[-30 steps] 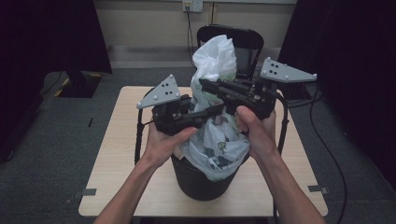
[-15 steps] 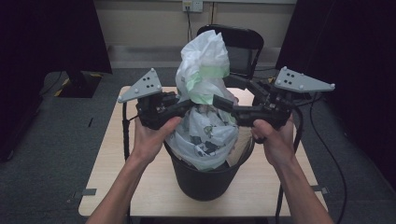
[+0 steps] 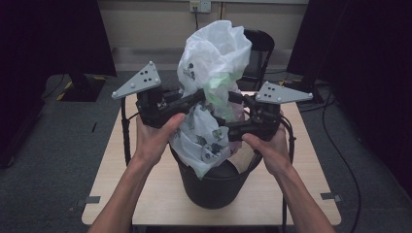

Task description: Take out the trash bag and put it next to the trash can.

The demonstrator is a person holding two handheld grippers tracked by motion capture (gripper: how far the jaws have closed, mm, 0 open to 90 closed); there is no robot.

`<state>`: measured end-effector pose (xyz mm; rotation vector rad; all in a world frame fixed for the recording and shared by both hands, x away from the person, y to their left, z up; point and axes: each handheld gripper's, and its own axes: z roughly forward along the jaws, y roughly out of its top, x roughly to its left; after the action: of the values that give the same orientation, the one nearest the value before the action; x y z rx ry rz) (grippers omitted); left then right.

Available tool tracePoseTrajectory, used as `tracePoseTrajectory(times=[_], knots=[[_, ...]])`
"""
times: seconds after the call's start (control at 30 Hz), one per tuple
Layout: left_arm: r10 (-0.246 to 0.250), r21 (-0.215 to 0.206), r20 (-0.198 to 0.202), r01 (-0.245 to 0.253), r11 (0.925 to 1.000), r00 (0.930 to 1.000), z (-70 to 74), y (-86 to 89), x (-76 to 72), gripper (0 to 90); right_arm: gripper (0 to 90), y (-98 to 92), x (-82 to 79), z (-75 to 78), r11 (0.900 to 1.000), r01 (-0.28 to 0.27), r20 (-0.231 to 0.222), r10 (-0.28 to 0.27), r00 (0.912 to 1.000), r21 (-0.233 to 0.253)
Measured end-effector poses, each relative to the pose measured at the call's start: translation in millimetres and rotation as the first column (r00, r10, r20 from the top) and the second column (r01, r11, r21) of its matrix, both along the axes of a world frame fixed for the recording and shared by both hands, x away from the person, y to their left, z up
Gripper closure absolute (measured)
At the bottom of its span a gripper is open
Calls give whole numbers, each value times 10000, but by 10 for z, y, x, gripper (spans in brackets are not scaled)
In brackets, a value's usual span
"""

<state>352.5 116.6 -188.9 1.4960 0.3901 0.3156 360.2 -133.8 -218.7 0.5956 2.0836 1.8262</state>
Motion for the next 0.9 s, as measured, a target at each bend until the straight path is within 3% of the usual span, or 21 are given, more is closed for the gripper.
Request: tracePoseTrajectory(times=[0.23,0.27,0.33,0.37,0.4,0.47,0.5,0.53,0.57,0.6,0.67,0.7,0.8,0.83,0.87,0.9], knots=[[-265,-359,-127,261,9990,9996,28,-100,21,881,108,104,77,-9,9997,-109,-159,106,9998,-203],[-390,-479,-120,384,9981,9992,40,-110,21,882,87,148,110,-20,9988,-66,-342,49,9994,-483],[-420,-459,-13,419,9981,9991,79,-130,7,882,95,181,129,-38,9975,-32,-218,17,9998,-704],[-427,-407,56,429,9982,9991,94,-141,-4,882,127,214,133,-58,9962,46,-250,-68,9997,-871],[-446,-447,86,450,9980,9990,107,-143,-27,882,219,246,121,-69,9952,202,59,-197,9998,-954],[-541,-500,98,545,9973,9985,108,-138,-36,882,364,221,108,-42,9966,-52,164,65,9998,-826],[-548,-531,139,555,9970,9984,106,-130,-43,882,364,221,108,-42,9966,-52,164,65,9998,-826],[-514,-617,155,523,9967,9986,98,-126,-50,882,437,211,104,-28,9961,-163,194,181,9996,-863],[-537,-569,171,546,9969,9984,89,-113,-47,882,600,200,99,-10,9959,-271,299,298,9991,-859],[-496,-643,142,504,9967,9987,78,-104,-45,882,600,200,99,-10,9959,-271,299,298,9991,-859],[-395,-698,140,404,9967,9991,57,-65,-32,880,753,179,119,1,9966,-509,402,536,9978,-640],[-310,-730,133,319,9968,9994,45,-43,-24,878,786,171,138,0,9962,-721,491,745,9960,-483],[-15,-694,151,25,9976,9999,14,26,-13,864,830,154,132,3,9967,-711,196,719,9972,-380],[245,-743,143,-234,9970,9996,3,50,-10,828,843,146,135,3,9968,-736,175,741,9971,-299],[418,-769,48,-413,9962,9991,-7,76,-4,727,856,128,141,8,9975,-704,129,705,9974,-86],[440,-834,18,-437,9956,9990,-19,102,5,727,856,128,141,8,9975,-704,129,705,9974,-86]])
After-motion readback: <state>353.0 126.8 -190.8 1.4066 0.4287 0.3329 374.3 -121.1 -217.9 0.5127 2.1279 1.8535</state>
